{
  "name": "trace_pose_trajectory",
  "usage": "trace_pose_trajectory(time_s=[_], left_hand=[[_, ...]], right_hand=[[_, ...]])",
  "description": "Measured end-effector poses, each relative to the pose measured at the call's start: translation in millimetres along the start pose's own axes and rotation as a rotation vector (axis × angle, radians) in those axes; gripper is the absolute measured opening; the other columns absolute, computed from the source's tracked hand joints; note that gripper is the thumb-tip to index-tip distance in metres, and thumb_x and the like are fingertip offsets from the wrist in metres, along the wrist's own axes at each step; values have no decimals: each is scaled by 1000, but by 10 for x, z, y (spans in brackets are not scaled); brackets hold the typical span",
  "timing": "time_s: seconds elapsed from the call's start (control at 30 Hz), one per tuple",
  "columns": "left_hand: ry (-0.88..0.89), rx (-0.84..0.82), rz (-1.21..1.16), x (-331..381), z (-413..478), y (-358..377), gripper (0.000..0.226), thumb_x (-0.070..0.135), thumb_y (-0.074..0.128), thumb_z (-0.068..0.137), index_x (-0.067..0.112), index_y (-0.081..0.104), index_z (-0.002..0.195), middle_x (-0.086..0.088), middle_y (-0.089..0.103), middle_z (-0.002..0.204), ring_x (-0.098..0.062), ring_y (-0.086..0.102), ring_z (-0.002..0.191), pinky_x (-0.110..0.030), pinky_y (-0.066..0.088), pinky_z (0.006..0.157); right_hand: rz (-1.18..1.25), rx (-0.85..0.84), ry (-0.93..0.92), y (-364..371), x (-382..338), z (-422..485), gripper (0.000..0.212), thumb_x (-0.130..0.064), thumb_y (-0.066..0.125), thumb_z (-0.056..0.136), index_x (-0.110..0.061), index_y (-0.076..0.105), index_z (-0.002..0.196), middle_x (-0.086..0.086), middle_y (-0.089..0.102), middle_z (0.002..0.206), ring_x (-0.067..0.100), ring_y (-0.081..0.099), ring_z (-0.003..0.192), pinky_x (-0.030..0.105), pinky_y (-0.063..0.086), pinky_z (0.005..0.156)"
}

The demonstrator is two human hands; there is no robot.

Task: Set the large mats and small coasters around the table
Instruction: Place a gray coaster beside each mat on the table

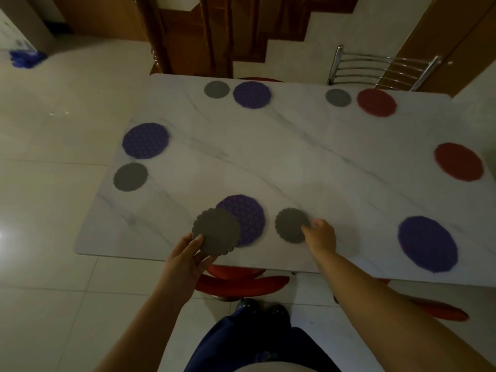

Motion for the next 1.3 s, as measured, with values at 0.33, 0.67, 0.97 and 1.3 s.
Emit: trace_pose_trajectory(time_s=[0.33,0.67,0.97,1.3], left_hand=[[-64,-103,105,-113,266,555,12,12,54,91,11,65,95,-6,74,93,-23,73,84,-29,60,61],[-88,-205,246,-905,275,1746,34,21,63,82,9,61,113,-11,70,108,-27,71,94,-32,60,70],[-113,-109,149,-2410,0,3094,13,11,56,93,8,59,104,-14,69,104,-25,73,85,-32,60,65],[-109,-97,156,-3060,-177,3936,10,16,53,95,10,60,92,-11,69,95,-24,72,82,-34,61,67]], right_hand=[[302,-106,-86,-160,-158,-256,33,-24,45,94,-17,56,125,7,59,126,18,55,105,25,41,86],[234,-316,-379,-815,-50,-262,58,-45,41,95,-21,27,147,1,37,150,18,39,134,28,34,106],[-23,-199,-509,-2329,1030,298,54,-38,45,96,-21,32,145,5,41,148,20,42,132,30,36,105],[308,-162,-425,-3295,1618,840,14,-18,68,83,-24,58,90,-15,62,89,9,61,90,18,49,78]])
Point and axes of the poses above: each hand's wrist, its own z-axis towards the middle knuckle, its own y-axis out of the palm, x = y × z, the point moved 4 cm from there along z, towards the middle knuckle
